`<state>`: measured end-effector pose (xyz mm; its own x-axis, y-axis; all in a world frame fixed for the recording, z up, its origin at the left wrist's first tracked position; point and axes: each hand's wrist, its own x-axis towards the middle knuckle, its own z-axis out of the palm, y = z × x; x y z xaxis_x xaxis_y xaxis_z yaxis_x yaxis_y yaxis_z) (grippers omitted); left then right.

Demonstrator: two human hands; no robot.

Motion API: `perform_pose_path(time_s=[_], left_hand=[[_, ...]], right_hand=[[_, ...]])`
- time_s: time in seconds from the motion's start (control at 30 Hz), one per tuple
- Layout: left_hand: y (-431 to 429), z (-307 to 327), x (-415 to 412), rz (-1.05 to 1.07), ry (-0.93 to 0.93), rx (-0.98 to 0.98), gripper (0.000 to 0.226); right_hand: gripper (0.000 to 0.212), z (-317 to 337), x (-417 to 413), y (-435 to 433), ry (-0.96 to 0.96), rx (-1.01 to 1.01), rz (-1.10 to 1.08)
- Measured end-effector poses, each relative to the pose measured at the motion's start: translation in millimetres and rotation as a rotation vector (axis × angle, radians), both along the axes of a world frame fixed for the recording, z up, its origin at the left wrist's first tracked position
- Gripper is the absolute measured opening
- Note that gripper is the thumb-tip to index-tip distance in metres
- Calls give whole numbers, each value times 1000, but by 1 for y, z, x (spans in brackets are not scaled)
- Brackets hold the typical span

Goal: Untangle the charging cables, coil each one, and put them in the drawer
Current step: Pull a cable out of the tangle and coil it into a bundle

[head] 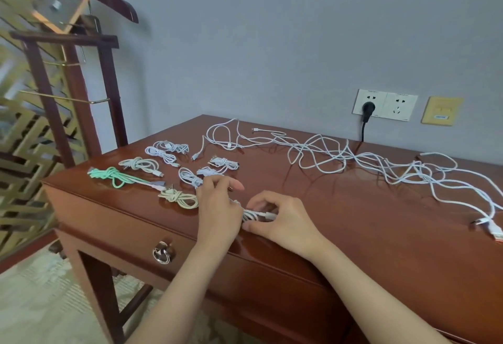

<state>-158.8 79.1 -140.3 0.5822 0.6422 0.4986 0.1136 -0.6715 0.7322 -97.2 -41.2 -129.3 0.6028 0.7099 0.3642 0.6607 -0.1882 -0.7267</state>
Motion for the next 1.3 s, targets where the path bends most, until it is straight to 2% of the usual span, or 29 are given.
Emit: perform_pose_path(time_s=[0.13,0.27,0.4,0.5,0.63,0.83,1.03,1.1,1.17,1.23,1.3], left_hand=[[-2,9,-1,59,-10,84,43],[-12,31,10,-9,-43,115,43],[-32,47,30,-125,-39,150,44],[-49,53,50,-194,33,148,42],[-65,53,75,-242,139,-32,42],[-61,59,116,-201,60,-388,64],[-59,47,153,-216,88,-471,69],[-57,37,162,-196,113,-497,64],[-58,25,168,-154,147,-475,49],[-65,14,169,-138,128,-366,31],[-79,8,167,-193,99,-259,30]], right_hand=[[11,5,4,-5,113,137,-105],[28,4,21,-13,133,167,-280],[27,2,41,-26,200,230,-391],[30,2,54,-39,185,207,-470],[30,0,71,-60,182,157,-555],[33,-2,85,-82,281,196,-573],[32,0,94,-92,332,240,-582],[32,-1,96,-92,339,236,-577],[31,-2,97,-93,348,236,-573],[29,-2,101,-94,339,267,-600],[24,0,106,-97,259,301,-688]])
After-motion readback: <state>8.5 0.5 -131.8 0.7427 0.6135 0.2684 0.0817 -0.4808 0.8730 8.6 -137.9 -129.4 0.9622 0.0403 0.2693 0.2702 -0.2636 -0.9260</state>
